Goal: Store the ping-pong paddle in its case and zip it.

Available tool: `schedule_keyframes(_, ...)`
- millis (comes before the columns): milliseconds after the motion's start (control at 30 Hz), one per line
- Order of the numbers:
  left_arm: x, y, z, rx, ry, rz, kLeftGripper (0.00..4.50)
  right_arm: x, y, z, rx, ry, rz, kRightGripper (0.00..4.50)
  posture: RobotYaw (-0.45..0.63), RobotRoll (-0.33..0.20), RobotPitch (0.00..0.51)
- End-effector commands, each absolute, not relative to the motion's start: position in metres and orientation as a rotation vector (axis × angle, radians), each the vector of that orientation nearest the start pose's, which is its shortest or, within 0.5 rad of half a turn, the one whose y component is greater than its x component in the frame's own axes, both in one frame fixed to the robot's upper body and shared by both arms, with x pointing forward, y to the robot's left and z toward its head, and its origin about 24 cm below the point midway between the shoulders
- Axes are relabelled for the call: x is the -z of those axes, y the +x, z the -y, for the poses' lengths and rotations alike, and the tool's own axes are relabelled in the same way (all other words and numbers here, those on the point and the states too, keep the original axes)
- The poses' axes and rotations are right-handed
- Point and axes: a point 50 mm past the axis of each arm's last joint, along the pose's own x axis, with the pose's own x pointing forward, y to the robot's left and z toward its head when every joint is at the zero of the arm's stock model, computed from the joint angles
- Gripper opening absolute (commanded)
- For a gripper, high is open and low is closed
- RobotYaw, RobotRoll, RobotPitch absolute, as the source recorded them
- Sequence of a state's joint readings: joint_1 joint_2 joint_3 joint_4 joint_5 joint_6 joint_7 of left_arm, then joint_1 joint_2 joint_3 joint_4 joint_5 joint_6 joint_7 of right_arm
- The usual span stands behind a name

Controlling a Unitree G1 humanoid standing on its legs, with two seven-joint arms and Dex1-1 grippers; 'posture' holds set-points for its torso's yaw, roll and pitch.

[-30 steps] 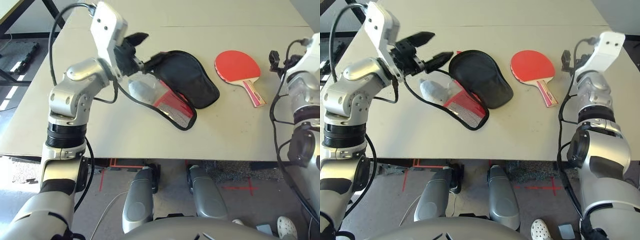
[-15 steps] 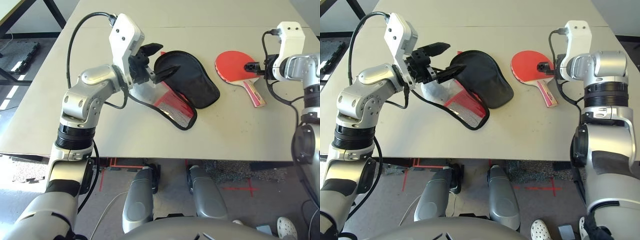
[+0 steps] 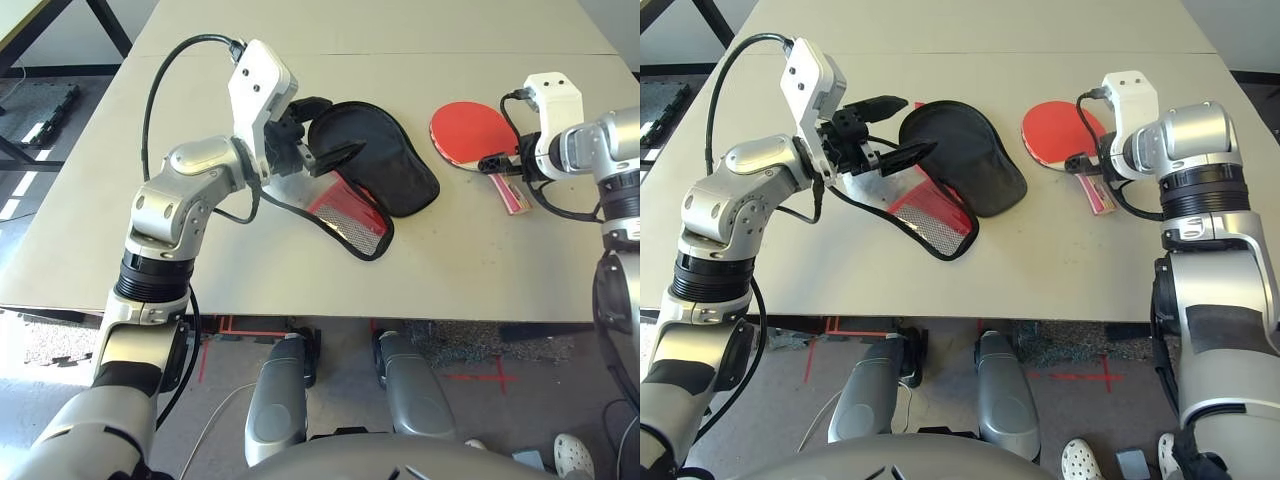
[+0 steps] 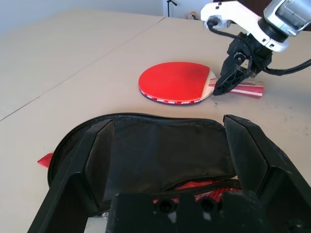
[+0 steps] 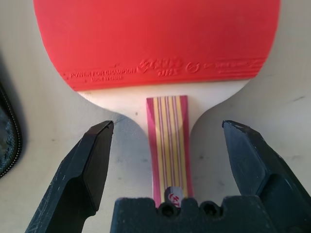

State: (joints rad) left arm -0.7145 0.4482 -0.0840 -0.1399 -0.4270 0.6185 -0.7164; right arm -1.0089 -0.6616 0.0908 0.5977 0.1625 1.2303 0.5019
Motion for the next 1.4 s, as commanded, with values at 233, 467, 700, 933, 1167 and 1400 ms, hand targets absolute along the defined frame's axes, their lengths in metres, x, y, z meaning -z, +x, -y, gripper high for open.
schedule_keyframes(233,-0.216,0.311,-0.111,1.011,0.216,0.086,4.5,-0.158,0.351,0.263,-0.084,-0.092,-0.887,2.09,-0.02,0.0,0.207)
schedule_keyframes(467,-0.214,0.311,-0.11,1.017,0.222,0.081,4.5,-0.179,0.358,0.26,-0.089,-0.139,-0.753,1.1,-0.03,0.0,0.208)
schedule_keyframes(700,-0.213,0.311,-0.11,1.021,0.23,0.074,4.5,-0.206,0.364,0.238,-0.144,-0.175,-0.616,1.1,-0.02,0.0,0.214)
schedule_keyframes(933,-0.21,0.309,-0.11,1.025,0.241,0.062,4.5,-0.222,0.369,0.187,-0.283,-0.218,-0.524,1.1,-0.01,0.0,0.216)
schedule_keyframes(1167,-0.21,0.307,-0.113,1.008,0.254,0.06,4.5,-0.211,0.366,0.135,-0.456,-0.245,-0.538,1.1,0.02,0.0,0.218)
schedule_keyframes(1400,-0.208,0.306,-0.115,0.996,0.261,0.054,4.5,-0.196,0.364,0.112,-0.53,-0.255,-0.588,1.1,0.04,0.0,0.219)
